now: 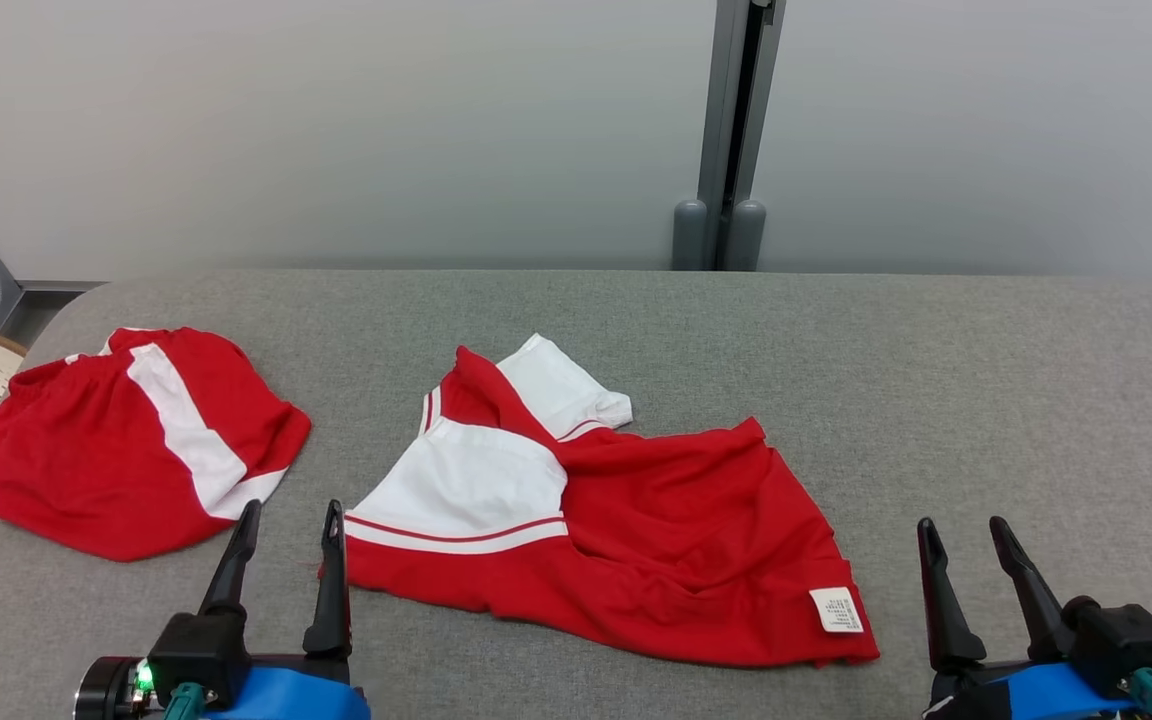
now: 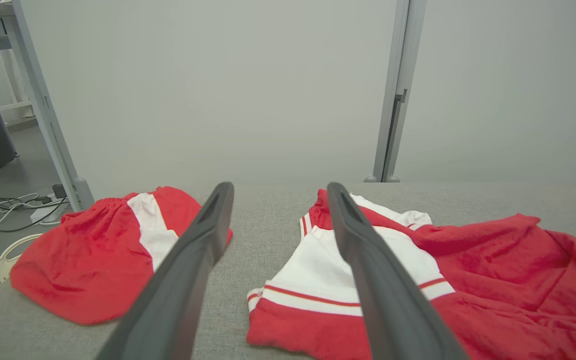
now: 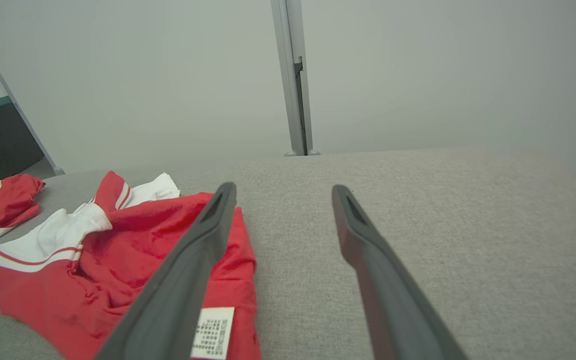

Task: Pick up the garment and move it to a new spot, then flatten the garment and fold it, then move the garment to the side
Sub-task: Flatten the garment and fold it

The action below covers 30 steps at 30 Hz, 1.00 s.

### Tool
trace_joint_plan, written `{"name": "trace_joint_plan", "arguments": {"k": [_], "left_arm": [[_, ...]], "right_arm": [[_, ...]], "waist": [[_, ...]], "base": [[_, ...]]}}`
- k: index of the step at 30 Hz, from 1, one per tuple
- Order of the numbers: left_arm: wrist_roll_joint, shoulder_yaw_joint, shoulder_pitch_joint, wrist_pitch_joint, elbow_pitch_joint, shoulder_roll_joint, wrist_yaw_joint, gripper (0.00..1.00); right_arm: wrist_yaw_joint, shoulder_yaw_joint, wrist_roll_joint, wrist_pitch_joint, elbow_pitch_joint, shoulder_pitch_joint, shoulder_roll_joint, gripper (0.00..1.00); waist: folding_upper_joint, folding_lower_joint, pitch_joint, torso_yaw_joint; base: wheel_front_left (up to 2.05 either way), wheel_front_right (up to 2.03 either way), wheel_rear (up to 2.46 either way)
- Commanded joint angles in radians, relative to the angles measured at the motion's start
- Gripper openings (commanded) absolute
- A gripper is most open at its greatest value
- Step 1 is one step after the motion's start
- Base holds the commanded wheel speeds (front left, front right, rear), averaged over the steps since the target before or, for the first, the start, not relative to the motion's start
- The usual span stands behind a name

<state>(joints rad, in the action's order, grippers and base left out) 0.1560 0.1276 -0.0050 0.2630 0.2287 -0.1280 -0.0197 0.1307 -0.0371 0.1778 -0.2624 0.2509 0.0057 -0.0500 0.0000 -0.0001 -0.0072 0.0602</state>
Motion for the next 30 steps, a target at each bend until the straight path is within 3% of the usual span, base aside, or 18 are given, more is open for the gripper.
{"name": "trace_joint_plan", "arguments": {"k": [1,14,21,30], "left_arm": [[-0.011,-0.011,0.016,0.003,-0.009,0.004,-0.006,1.0],[-0.053,-0.059,0.017,0.003,-0.017,0.029,-0.031,1.0],[-0.063,-0.071,0.003,0.003,-0.015,0.042,-0.043,1.0],[-0.065,-0.061,-0.031,0.003,-0.005,0.059,-0.058,1.0]], "right_arm": [[0.0,0.001,0.008,-0.004,0.002,0.014,-0.001,1.0],[0.0,0.007,0.013,-0.004,0.052,0.013,-0.001,1.0],[0.0,0.014,-0.032,0.021,0.086,-0.088,-0.009,1.0],[0.0,0.078,-0.026,0.079,0.279,-0.261,-0.036,1.0]], "waist": [[0.0,0.0001,0.0,0.004],[0.0,0.0001,-0.004,0.006],[0.0,0.0001,0.003,0.012],[0.0,0.0001,0.041,0.063]], "base": [[0.0,0.0,0.0],[0.0,0.0,0.0],[0.0,0.0,0.0],[0.0,0.0,0.0]]}}
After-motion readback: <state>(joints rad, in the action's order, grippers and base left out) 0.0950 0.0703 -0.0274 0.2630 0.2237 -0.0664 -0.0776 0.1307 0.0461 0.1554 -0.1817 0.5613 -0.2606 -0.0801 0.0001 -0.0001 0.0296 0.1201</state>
